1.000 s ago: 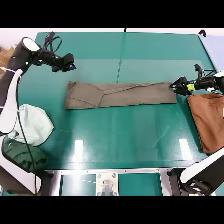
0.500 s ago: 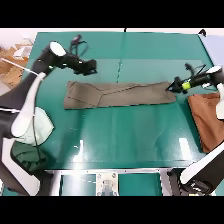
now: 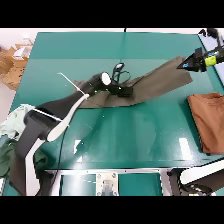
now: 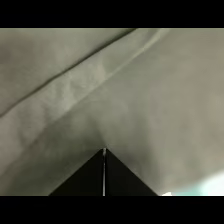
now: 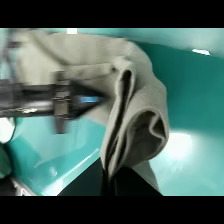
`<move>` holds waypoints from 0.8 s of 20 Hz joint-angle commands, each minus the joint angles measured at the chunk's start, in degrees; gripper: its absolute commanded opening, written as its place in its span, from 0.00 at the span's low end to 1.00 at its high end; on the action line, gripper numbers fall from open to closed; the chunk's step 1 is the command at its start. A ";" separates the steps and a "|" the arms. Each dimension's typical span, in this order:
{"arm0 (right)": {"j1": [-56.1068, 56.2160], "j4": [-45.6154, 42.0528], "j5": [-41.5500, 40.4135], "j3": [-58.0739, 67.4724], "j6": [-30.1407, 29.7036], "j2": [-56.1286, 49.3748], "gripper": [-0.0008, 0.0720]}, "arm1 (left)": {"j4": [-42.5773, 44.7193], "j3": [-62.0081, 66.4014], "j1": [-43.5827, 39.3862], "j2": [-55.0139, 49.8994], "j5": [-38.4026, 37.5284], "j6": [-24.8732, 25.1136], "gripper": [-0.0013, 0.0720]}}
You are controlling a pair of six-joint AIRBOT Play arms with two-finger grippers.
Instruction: Fold the shirts.
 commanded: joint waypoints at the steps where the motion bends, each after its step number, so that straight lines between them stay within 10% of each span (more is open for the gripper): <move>1: 0.22 2.01 1.33 0.39 0.72 5.05 0.03 | -6.12 0.15 -3.76 -2.78 5.05 -0.31 0.05; 7: 0.24 1.99 1.31 0.26 0.85 5.18 0.03 | -8.81 1.22 -1.75 -1.44 2.21 0.81 0.05; 16: 14.29 4.94 -5.20 -0.28 6.05 5.18 0.03 | 11.54 15.26 18.08 9.29 -43.93 5.33 0.05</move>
